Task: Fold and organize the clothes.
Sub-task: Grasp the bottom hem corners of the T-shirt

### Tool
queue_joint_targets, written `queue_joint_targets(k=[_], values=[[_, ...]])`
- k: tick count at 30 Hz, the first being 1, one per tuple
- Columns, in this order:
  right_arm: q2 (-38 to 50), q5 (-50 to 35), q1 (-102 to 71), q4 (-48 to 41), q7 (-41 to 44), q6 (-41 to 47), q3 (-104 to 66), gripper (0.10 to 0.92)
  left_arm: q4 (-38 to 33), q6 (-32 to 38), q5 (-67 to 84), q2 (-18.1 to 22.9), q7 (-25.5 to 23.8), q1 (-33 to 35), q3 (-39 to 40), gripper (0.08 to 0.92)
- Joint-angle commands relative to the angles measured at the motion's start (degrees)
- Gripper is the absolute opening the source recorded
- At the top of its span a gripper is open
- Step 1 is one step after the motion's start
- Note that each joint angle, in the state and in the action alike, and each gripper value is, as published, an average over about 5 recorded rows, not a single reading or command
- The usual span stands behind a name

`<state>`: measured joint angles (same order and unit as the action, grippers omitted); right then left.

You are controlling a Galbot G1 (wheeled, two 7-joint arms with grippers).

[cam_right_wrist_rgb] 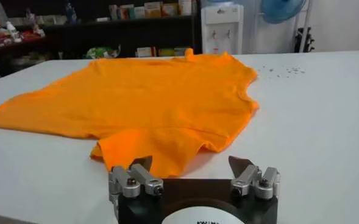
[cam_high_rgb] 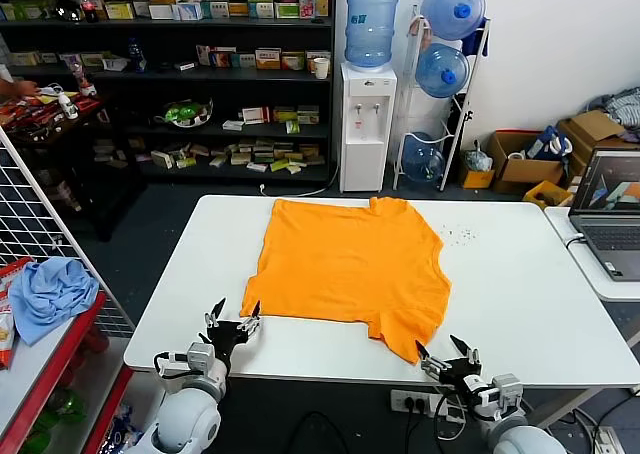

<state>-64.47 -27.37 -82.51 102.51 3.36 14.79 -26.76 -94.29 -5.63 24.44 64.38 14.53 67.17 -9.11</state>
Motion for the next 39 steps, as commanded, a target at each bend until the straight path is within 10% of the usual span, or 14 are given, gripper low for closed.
queue_joint_targets(k=[1,18,39], values=[[0.1,-0.3,0.1,0.2,-0.2,0.3,0.1,0.823,0.2,-4.8,-0.9,0.1,-1.4,-0.6,0.0,0.823],[-2.0,-1.5,3.3,-0.9,-2.1,2.4,2.7,0.796,4.2,-8.5,3.0,1.3,-0.8,-3.9,0.3,0.822],[-3.2,-1.4,3.3,-0.8,-3.0,3.6,2.7,0.203,3.3,-8.8,3.1,1.0,-2.4,-1.6,0.2,0.282]])
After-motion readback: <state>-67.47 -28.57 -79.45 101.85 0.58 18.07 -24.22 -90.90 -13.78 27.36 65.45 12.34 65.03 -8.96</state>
